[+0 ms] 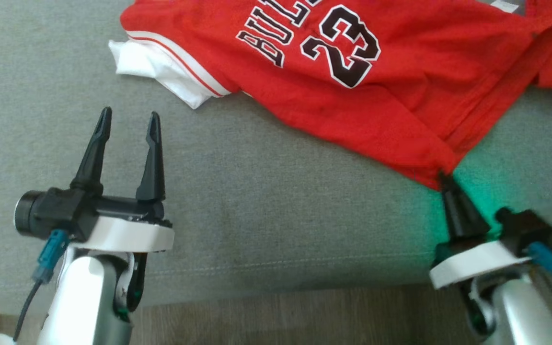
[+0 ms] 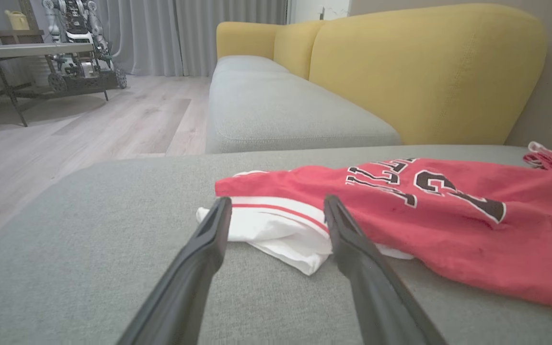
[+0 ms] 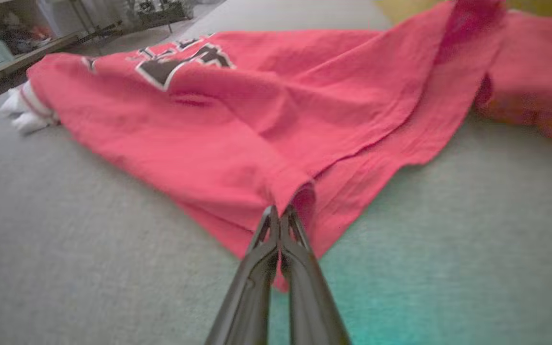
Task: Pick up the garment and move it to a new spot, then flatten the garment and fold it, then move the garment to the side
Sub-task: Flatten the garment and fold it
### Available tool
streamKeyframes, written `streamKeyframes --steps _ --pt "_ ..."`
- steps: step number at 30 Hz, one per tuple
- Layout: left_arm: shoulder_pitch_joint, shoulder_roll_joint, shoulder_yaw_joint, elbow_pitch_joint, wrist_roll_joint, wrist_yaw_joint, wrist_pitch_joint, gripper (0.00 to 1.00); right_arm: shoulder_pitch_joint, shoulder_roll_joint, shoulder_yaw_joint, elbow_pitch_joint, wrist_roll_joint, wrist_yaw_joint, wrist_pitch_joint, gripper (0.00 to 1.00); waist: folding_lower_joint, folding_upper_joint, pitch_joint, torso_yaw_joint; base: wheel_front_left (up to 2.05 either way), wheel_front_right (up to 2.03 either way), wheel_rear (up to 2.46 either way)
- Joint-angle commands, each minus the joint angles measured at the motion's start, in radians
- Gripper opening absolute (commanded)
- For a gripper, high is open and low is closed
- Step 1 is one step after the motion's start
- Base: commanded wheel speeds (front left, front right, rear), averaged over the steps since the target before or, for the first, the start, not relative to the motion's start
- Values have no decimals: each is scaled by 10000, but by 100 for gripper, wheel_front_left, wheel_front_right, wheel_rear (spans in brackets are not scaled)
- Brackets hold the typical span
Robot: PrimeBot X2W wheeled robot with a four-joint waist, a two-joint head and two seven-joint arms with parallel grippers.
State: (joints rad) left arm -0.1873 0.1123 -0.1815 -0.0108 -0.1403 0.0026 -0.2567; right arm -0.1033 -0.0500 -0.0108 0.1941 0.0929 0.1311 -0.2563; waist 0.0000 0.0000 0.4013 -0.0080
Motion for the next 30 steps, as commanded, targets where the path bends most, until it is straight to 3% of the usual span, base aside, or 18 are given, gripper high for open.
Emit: streamKeyframes --steps 1,12,30 --pt "-95 84 368 -246 133 -35 -51 100 -183 -4 76 -438 70 -4 -55 0 0 0 81 -73 0 0 0" --pt "-840 774 555 1510 752 -315 -51 100 -912 -3 -1602 -1815 -137 -4 -55 0 0 0 629 -472 0 0 0" --pt "-3884 1844 -260 6438 2095 -355 47 100 -1534 -3 -1099 -1626 99 -4 -55 0 0 0 1279 -837 0 0 0"
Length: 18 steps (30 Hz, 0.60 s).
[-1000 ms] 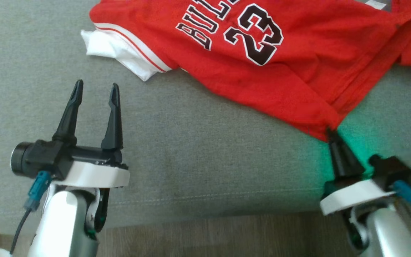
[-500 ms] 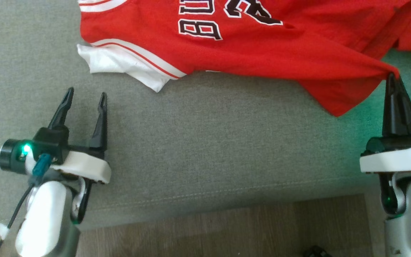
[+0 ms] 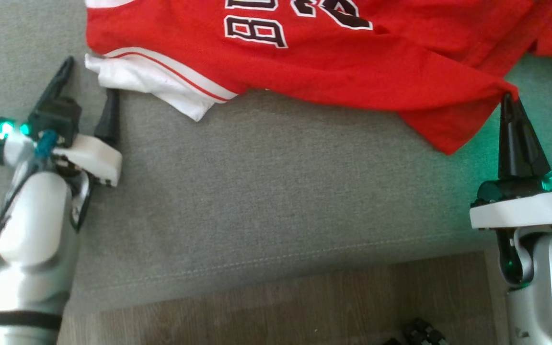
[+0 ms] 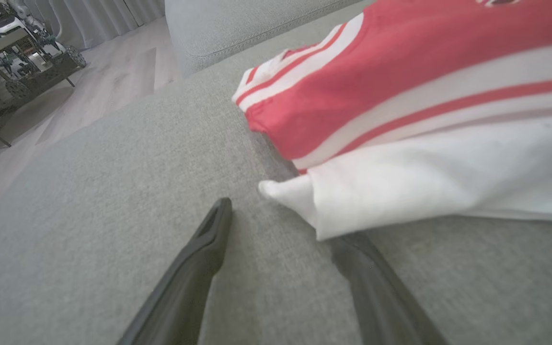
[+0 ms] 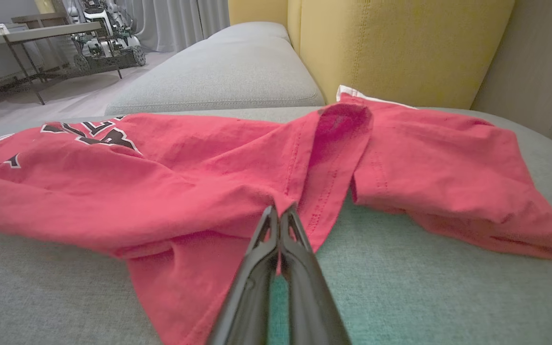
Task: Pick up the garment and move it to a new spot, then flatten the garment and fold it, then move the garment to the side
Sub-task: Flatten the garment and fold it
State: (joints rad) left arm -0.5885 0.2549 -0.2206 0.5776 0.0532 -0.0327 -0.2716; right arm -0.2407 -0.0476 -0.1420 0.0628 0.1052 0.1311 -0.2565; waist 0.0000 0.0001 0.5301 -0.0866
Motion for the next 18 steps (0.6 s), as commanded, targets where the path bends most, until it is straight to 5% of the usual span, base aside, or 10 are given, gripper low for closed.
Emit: streamKeyframes --steps 1,2,3,4,18 --pt "2 439 95 793 178 -20 188 100 -172 -26 212 -333 -33 -4 -53 0 0 -1 -19 -88 0 0 0" --pt "-101 449 45 1012 187 -64 180 100 -179 -26 212 -348 -37 -4 -53 0 0 -1 -37 -119 0 0 0" --pt "-184 462 -23 1189 205 -121 168 68 -179 -26 213 -355 -39 -4 -53 0 0 -1 -65 -148 0 0 0" --pt "-261 472 -65 1293 204 -152 152 0 -171 -26 213 -358 -38 -4 -53 0 0 -1 -92 -167 0 0 0" --pt "656 1231 -1094 -184 451 -467 101 0 174 -26 87 -367 -134 -4 -53 0 0 -1 -1069 68 0 0 0"
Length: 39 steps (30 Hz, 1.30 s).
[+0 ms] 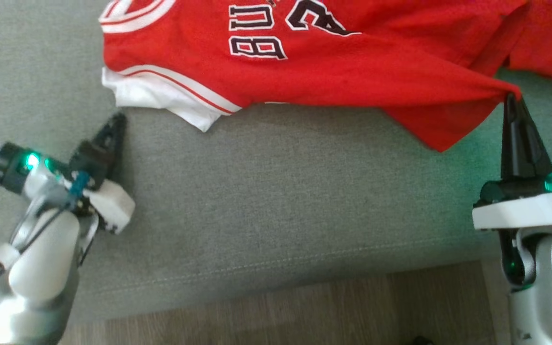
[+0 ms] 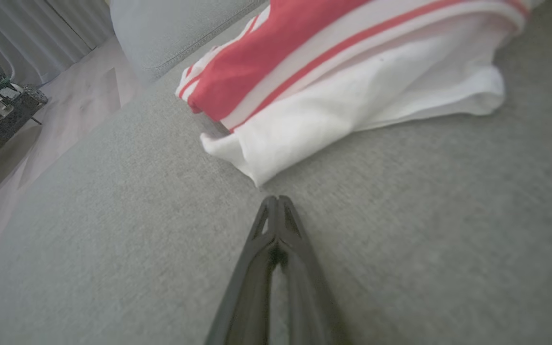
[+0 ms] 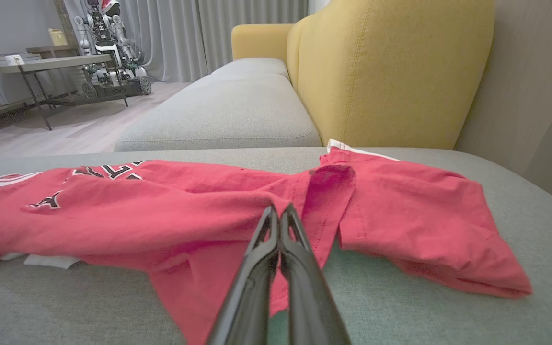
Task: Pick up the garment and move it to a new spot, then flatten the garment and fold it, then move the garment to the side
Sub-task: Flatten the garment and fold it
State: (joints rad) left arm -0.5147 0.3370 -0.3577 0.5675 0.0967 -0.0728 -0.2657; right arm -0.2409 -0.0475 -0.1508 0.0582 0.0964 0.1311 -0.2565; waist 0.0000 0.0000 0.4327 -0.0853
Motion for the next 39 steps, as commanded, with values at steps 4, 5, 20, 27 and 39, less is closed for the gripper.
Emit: streamKeyframes --steps 4,5,20,27,39 --pt "552 641 147 -1040 -109 -30 41 0 320 -28 186 -274 -56 -4 -53 0 0 0 -456 138 0 0 0" --pt "708 692 106 -1289 -141 -33 41 0 361 -28 186 -259 -55 -4 -53 0 0 0 -524 163 0 0 0" --pt "-696 953 -921 -74 1146 616 40 100 90 -28 457 -265 -66 -4 -53 0 0 0 3 -60 0 0 0" --pt "-1275 1064 -1350 -41 981 445 40 0 -43 -28 418 -286 -62 -4 -53 0 0 0 181 -288 0 0 0" --pt "-78 1832 -1828 -2591 -1306 -459 108 0 118 -28 214 -112 -23 -4 -53 0 0 0 -390 89 0 0 0"
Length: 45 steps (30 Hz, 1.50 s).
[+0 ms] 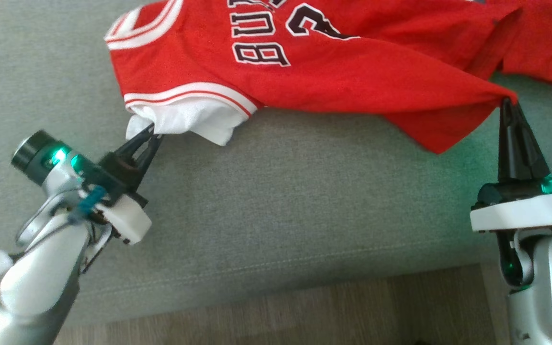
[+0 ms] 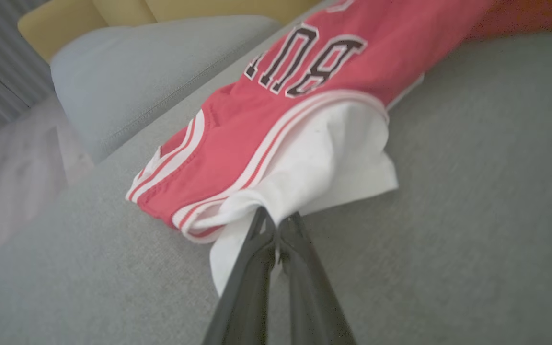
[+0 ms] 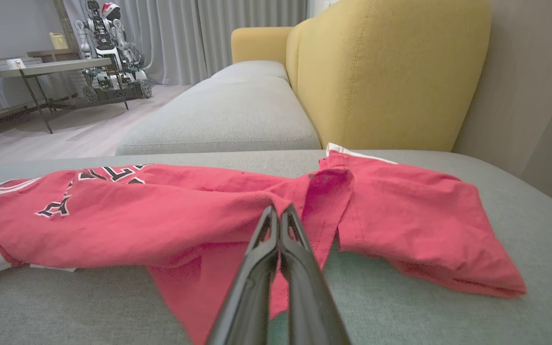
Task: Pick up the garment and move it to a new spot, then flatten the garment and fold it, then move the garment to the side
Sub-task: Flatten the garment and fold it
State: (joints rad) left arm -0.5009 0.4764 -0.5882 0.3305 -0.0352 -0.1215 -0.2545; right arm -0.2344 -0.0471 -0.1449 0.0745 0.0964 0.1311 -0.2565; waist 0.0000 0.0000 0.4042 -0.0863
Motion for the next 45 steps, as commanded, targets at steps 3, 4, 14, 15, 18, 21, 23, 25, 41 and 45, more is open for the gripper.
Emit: streamKeyframes --steps 3,4,14,15,18,21,23,25,41,45 --pt "261 624 651 -1645 -2261 -76 770 0 120 -32 71 -309 -35 -4 -53 0 0 0 -310 210 0 0 0" --pt "389 768 616 -2293 -3164 -82 1141 0 125 -32 36 -373 -36 -4 -53 0 0 0 -358 228 0 0 0" --pt "67 1038 3212 -6097 -10216 460 3417 0 -1193 -88 -36 -1839 -129 -4 -53 0 0 0 -876 123 0 0 0" --pt "-191 987 3376 -6234 -10565 652 3624 0 -1476 -138 -27 -1963 -120 -4 -53 0 0 0 -950 104 0 0 0" --pt "-1264 854 3715 -6315 -11267 1280 4241 0 -2493 -544 58 -1932 -239 -4 -50 0 0 0 -1087 93 0 0 0" --pt "-2660 777 3902 -5761 -11463 1809 4681 0 -3884 -770 129 -1460 -74 -4 447 0 0 0 -1116 69 0 0 0" --pt "-3724 702 3936 -5215 -11394 2051 4839 0 -4904 -1044 174 -954 -98 -4 1056 0 0 0 -1008 91 0 0 0" --pt "-4831 644 3868 -4519 -11144 2125 4888 0 -5970 -1198 192 -379 27 -4 1599 0 0 0 -817 145 0 0 0" --pt "-12788 42 1882 1780 -6749 459 1750 0 -13721 -1175 1673 4983 55 -4 535 0 0 0 2291 435 0 0 0" --pt "-13215 -139 1735 2011 -6595 127 655 0 -14230 -1368 1683 5029 -359 -4 56 0 0 0 2607 821 0 0 0"
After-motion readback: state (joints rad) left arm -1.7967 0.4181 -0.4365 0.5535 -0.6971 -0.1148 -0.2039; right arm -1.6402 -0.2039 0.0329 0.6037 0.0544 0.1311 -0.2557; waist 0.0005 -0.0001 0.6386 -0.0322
